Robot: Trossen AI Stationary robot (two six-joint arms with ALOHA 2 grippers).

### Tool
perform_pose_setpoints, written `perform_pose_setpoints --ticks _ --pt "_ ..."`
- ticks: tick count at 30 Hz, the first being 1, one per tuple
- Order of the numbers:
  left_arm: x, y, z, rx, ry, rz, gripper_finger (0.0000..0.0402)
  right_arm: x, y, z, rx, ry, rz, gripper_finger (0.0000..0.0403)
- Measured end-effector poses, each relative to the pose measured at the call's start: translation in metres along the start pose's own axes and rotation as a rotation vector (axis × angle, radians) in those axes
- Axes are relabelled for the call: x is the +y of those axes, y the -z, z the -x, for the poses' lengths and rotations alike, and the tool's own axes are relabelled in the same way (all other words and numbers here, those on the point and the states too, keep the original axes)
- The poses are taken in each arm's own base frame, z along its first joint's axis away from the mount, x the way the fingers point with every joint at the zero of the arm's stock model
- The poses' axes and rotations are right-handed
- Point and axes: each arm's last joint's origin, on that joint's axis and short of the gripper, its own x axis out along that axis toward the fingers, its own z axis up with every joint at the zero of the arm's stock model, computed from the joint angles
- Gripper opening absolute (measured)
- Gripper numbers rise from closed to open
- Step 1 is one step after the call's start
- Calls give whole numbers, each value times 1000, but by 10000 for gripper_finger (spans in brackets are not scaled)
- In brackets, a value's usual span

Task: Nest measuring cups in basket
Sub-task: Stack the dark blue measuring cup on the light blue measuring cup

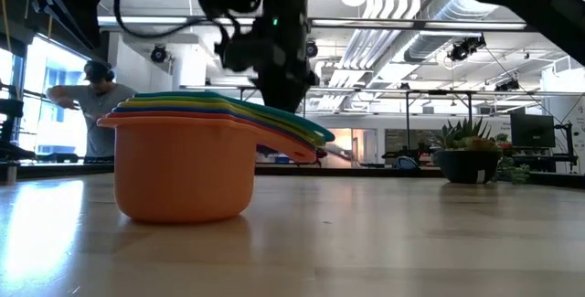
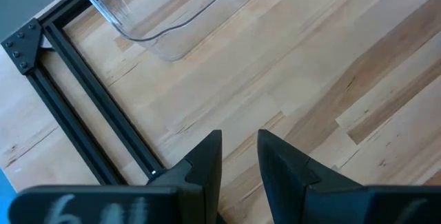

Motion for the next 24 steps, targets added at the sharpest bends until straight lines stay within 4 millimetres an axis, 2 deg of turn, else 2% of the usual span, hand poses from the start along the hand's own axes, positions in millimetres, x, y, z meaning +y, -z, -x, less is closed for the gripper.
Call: perform_pose_setpoints --ticks 4,10,15,19,24 --pt "-1 1 -2 7 13 20 85 10 6 19 -43 -16 57 1" --pt "-6 11 -20 115 36 38 85 28 15 43 -112 -47 223 0" --pt "-11 19 -34 204 84 68 85 49 22 56 -168 -102 381 0" --pt "-15 20 -42 221 133 78 85 66 24 68 -250 -125 484 0" --pt "-21 18 -45 213 209 111 85 83 26 73 -329 -158 627 0"
